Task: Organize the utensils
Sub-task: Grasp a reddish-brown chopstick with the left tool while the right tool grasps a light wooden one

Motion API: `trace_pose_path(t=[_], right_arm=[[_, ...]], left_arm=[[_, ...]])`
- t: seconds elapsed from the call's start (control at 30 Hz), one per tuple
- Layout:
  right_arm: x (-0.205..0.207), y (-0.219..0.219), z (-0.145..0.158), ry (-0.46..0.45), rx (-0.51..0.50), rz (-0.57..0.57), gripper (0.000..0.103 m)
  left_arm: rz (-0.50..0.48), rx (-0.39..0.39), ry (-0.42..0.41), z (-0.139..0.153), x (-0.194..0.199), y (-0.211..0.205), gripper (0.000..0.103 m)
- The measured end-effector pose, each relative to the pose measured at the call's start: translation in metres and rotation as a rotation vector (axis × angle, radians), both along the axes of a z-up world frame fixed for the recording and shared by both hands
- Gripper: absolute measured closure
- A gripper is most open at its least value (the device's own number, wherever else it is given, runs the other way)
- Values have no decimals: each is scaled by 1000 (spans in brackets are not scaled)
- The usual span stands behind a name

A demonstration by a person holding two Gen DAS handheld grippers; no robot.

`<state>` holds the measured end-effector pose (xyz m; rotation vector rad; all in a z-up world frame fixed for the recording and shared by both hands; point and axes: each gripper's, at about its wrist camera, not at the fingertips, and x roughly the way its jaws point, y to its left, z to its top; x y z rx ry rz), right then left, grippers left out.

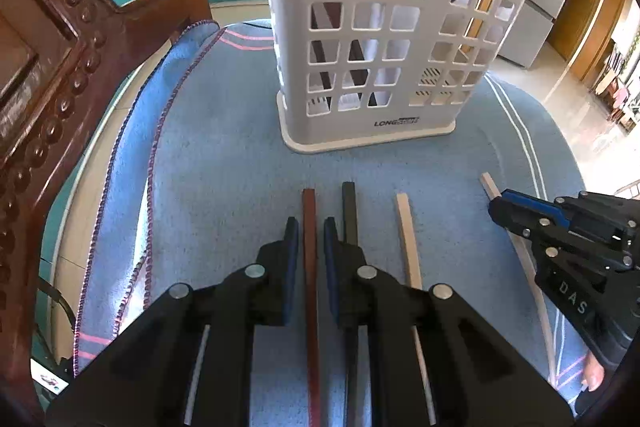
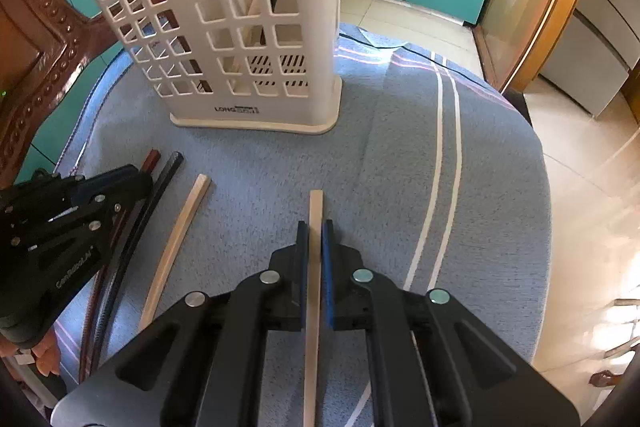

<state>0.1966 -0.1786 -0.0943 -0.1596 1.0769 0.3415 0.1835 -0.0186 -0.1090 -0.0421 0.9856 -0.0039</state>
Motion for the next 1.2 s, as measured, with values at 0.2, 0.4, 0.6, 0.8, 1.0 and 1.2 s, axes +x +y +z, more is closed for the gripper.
trace_pose_path(t=[0.2,0.4,0.6,0.8,1.0,1.2], right_arm=[[-4,-2,1,3,5,0,96],[-3,-3,1,3,7,3,93],[-6,1,2,2,13,19,79],[-5,0,3,-1,14,-6,79],[-6,5,3,-35,-49,14,80],[-12,10,3,-39,-50,13,80]], left_arm=[[-2,33,-5,6,8,-11,87],[11,66,-4,6,8,-14,74],[21,66,1,3,18,-9,63],[6,21,8,2,23,-4,83],[-11,45,-5,3,21,-10,86],[-6,64,-3,8,21,-18,86]])
